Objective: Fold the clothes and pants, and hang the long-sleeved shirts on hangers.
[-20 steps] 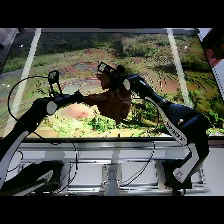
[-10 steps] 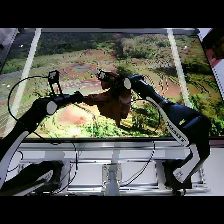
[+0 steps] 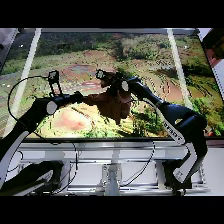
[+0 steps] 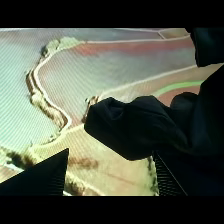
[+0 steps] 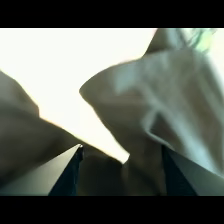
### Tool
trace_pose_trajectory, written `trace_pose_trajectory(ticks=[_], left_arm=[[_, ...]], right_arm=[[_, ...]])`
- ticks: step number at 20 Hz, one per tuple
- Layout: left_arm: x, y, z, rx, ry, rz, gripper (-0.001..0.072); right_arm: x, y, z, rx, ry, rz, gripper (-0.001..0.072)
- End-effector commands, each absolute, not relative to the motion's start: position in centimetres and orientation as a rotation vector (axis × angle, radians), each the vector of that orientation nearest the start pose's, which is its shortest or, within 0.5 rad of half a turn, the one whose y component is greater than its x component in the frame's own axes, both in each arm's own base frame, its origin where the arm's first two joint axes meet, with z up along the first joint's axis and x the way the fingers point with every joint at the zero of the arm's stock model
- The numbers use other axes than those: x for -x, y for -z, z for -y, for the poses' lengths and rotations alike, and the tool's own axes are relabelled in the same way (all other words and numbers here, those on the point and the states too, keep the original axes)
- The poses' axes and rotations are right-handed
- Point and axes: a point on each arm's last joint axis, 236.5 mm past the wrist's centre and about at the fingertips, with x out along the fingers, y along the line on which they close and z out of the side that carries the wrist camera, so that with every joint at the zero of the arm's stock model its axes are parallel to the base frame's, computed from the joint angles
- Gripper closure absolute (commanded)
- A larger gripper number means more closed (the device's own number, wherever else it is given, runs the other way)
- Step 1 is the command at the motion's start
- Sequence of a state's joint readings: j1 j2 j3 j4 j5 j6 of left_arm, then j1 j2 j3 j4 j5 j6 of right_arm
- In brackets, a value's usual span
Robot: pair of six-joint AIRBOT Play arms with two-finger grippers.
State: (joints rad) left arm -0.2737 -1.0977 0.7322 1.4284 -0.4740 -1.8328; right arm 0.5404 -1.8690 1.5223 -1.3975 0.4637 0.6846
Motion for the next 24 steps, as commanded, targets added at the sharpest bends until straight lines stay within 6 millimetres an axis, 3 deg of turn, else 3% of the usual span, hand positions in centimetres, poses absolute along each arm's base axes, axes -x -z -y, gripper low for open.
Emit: trace_pose_trajectory(ticks=[1, 12, 16, 20, 21, 24], left_arm=[[-38.7, 0.9, 12.4, 0.276, 0.151, -0.882, 0.011], [-38.8, 0.9, 12.4, 0.276, 0.151, -0.879, 0.0109], [-38.8, 0.9, 12.4, 0.276, 0.151, -0.88, 0.0109], [-38.7, 0.9, 12.6, 0.281, 0.153, -0.881, 0.011], [-38.7, 0.9, 12.8, 0.309, 0.154, -0.885, 0.011], [-38.4, 0.8, 13.7, 0.361, 0.164, -0.894, 0.0109]], right_arm=[[-52.4, 4.9, -33.2, 0.858, -0.82, -0.478, 0.0152], [-50.8, 8.4, -32.5, 0.884, -0.871, -0.593, 0.0151], [-52.1, 7.5, -32.4, 0.872, -0.834, -0.538, 0.0161], [-53.3, 7.3, -31.0, 0.861, -0.8, -0.537, 0.0167], [-53.6, 7.3, -30.6, 0.858, -0.794, -0.54, 0.0225], [-53.9, 8.3, -29.5, 0.819, -0.772, -0.583, 0.0243]])
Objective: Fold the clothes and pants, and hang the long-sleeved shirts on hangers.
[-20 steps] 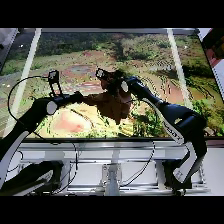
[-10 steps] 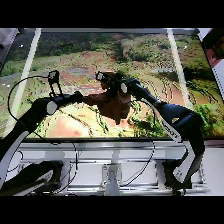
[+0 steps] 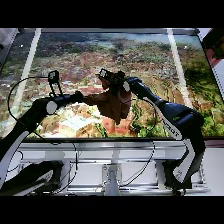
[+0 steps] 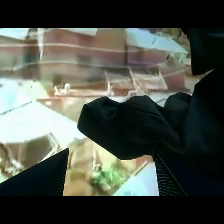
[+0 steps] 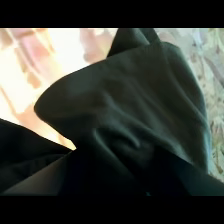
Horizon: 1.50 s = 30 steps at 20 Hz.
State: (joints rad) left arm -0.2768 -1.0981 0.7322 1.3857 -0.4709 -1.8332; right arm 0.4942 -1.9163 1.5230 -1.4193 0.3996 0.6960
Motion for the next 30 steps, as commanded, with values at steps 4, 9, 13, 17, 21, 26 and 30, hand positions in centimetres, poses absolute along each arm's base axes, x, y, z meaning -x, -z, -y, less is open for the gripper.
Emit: trace_pose_trajectory(ticks=[4, 9, 13, 17, 21, 26, 30], left_arm=[[-38.0, 1.3, 15.0, 0.351, 0.189, -0.915, 0.0109], [-37.1, 2.5, 17.6, 0.389, 0.225, -0.96, 0.0109], [-36.4, 3.4, 19.7, 0.36, 0.268, -0.978, 0.0105], [-34.7, 4.9, 22.3, 0.315, 0.323, -1.025, 0.001], [-32.7, 5.8, 25.6, 0.4, 0.359, -1.089, 0.0011], [-31.8, 8.4, 26.8, 0.403, 0.35, -1.146, 0.0011], [-33.6, 8.9, 27.4, 0.531, 0.298, -1.1, 0.0012]], right_arm=[[-54.6, 8.3, -29.6, 0.817, -0.756, -0.552, 0.0578], [-55.2, 4.0, -29.9, 0.802, -0.727, -0.474, 0.0694], [-55.5, -6.1, -28.2, 0.6, -0.621, -0.398, 0.0695], [-54.0, -13.2, -21.9, 0.397, -0.509, -0.468, 0.0695], [-50.8, -11.9, -14.0, 0.182, -0.373, -0.754, 0.0695], [-49.0, -8.8, -8.5, 0.054, -0.266, -0.944, 0.0695], [-49.0, -8.8, -8.3, 0.033, -0.265, -0.945, 0.0695]])
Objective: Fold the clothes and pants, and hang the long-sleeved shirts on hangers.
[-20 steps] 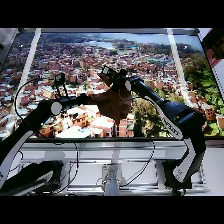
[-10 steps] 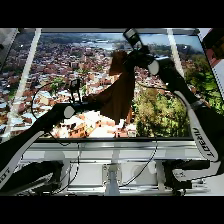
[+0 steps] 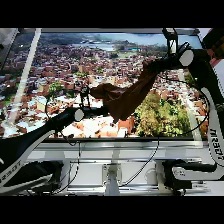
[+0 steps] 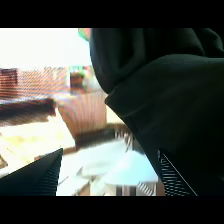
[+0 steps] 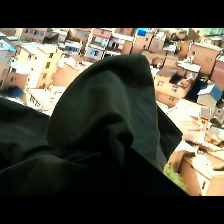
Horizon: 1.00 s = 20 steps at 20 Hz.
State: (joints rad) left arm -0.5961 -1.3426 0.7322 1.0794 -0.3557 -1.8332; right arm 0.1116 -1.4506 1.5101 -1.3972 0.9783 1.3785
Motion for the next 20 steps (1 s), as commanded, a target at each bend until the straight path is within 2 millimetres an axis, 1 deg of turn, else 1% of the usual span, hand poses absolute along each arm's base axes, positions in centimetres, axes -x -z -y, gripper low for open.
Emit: trace_pose_trajectory(ticks=[1, 3, 5, 8, 10, 11, 13, 15, 16, 17, 18, 20], left_arm=[[-33.9, 9.1, 27.6, 0.574, 0.279, -1.098, 0.0012], [-34.1, 9.6, 27.7, 0.628, 0.25, -1.108, 0.0013], [-34.2, 10.1, 27.8, 0.646, 0.234, -1.111, 0.0014], [-34.7, 10.0, 28.7, 0.641, 0.25, -1.11, 0.0024], [-34.9, 9.8, 30.1, 0.633, 0.275, -1.109, 0.0136], [-34.9, 9.7, 30.6, 0.63, 0.284, -1.107, 0.0173], [-35.4, 9.2, 31.1, 0.635, 0.291, -1.081, 0.0334], [-36.5, 8.5, 31.0, 0.67, 0.279, -1.03, 0.0483], [-36.9, 8.2, 31.0, 0.687, 0.273, -1.012, 0.0583], [-37.2, 8.1, 31.0, 0.689, 0.271, -1.0, 0.065], [-37.2, 8.0, 31.0, 0.69, 0.271, -0.997, 0.0687], [-37.2, 8.0, 31.0, 0.69, 0.272, -0.997, 0.0687]], right_arm=[[-49.0, -8.8, -8.3, 0.033, -0.266, -0.945, 0.0695], [-49.0, -8.8, -8.3, 0.033, -0.266, -0.946, 0.0695], [-49.0, -8.8, -8.3, 0.032, -0.265, -0.946, 0.0695], [-49.0, -8.8, -8.3, 0.033, -0.266, -0.945, 0.0695], [-48.9, -8.8, -8.3, 0.033, -0.266, -0.947, 0.0695], [-48.9, -8.8, -8.3, 0.033, -0.266, -0.948, 0.0695], [-48.7, -8.7, -8.3, 0.034, -0.267, -0.958, 0.0694], [-48.4, -8.4, -8.3, 0.035, -0.27, -0.976, 0.0694], [-48.2, -8.3, -8.3, 0.036, -0.272, -0.986, 0.0695], [-48.0, -8.2, -8.3, 0.036, -0.273, -0.992, 0.0694], [-47.9, -8.2, -8.3, 0.037, -0.274, -0.998, 0.0695], [-47.8, -8.1, -8.3, 0.037, -0.274, -1.002, 0.0694]])
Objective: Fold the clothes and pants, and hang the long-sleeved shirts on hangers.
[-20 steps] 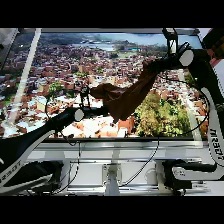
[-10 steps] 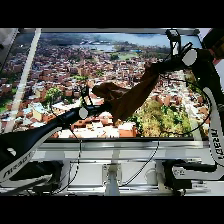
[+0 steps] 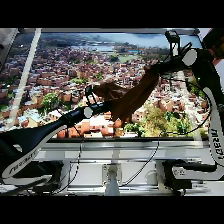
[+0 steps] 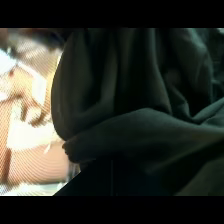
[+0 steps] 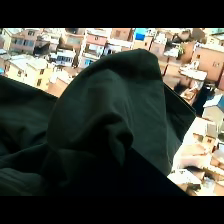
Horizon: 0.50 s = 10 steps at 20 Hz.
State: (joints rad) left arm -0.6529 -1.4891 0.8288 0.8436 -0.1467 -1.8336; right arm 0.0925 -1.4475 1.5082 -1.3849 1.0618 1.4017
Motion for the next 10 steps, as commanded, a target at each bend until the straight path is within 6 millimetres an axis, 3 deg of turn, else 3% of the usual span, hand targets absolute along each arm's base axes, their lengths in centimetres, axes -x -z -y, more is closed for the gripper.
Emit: trace_pose_trajectory(ticks=[1, 4, 7, 9, 10], left_arm=[[-37.3, 7.7, 31.0, 0.693, 0.276, -0.991, 0.0687], [-38.3, 4.4, 30.9, 0.682, 0.323, -0.918, 0.0689], [-39.6, 0.0, 29.6, 0.631, 0.38, -0.815, 0.0689], [-39.1, -0.4, 28.8, 0.557, 0.414, -0.832, 0.0681], [-38.8, 0.4, 28.3, 0.507, 0.419, -0.861, 0.0635]], right_arm=[[-47.8, -8.1, -8.3, 0.037, -0.274, -1.002, 0.0694], [-47.9, -8.9, -8.2, 0.042, -0.271, -0.979, 0.0694], [-48.1, -11.7, -8.0, 0.048, -0.261, -0.898, 0.0694], [-47.8, -13.2, -7.9, 0.049, -0.259, -0.863, 0.0694], [-47.6, -13.5, -7.9, 0.048, -0.261, -0.86, 0.0694]])
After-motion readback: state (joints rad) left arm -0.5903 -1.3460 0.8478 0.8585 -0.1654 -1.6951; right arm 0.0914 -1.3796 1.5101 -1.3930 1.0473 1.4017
